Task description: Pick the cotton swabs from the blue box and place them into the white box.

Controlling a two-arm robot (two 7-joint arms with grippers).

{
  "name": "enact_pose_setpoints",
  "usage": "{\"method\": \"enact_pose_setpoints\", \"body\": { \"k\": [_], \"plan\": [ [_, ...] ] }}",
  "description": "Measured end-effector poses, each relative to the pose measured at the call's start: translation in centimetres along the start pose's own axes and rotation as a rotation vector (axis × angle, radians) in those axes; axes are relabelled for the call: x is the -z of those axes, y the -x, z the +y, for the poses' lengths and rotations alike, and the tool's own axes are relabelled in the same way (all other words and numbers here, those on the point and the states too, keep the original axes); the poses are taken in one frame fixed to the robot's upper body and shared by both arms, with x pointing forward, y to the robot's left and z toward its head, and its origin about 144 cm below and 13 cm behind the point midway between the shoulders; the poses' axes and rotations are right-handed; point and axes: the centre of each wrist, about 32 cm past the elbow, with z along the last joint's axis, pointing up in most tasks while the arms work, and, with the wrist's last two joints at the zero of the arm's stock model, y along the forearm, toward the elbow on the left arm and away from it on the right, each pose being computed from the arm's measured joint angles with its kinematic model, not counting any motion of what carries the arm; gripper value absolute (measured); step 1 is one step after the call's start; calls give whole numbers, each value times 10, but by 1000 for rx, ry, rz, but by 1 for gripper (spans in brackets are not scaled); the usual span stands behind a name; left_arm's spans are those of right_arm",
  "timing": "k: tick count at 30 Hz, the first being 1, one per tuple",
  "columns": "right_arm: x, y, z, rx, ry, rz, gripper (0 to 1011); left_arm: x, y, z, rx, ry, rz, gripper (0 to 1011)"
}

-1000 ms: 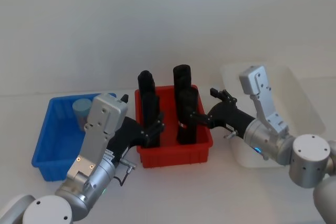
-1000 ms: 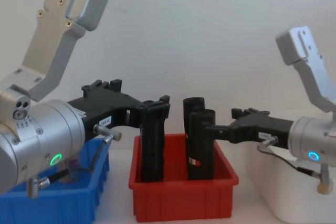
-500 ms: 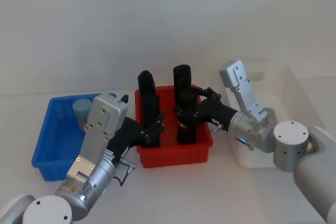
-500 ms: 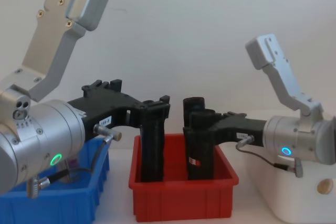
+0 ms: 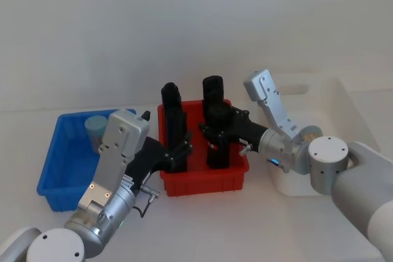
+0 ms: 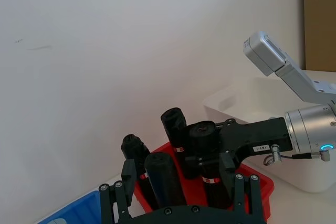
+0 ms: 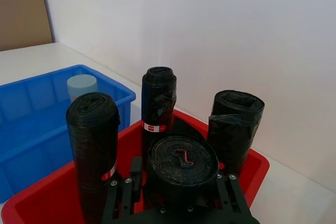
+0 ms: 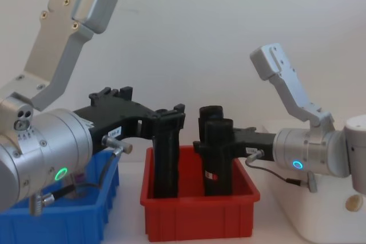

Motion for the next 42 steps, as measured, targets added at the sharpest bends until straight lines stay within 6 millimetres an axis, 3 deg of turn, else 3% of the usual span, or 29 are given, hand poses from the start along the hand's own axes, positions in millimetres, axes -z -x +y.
{"method": "enact_pose_setpoints", "body": {
  "k": [5, 9, 24, 42],
  "plan": [
    [0, -1, 2, -3, 1, 1, 564, 0, 0, 0, 0, 0, 0, 1004],
    [-1, -2, 2, -2, -10, 3, 517, 0, 0, 0, 0, 0, 0, 1004],
    [-15, -7, 0, 26, -124, 6, 446, 0, 0, 0, 0, 0, 0, 1004],
    [-56, -2, -45, 180, -285, 16, 446, 0, 0, 0, 0, 0, 0, 1004]
  ]
}}
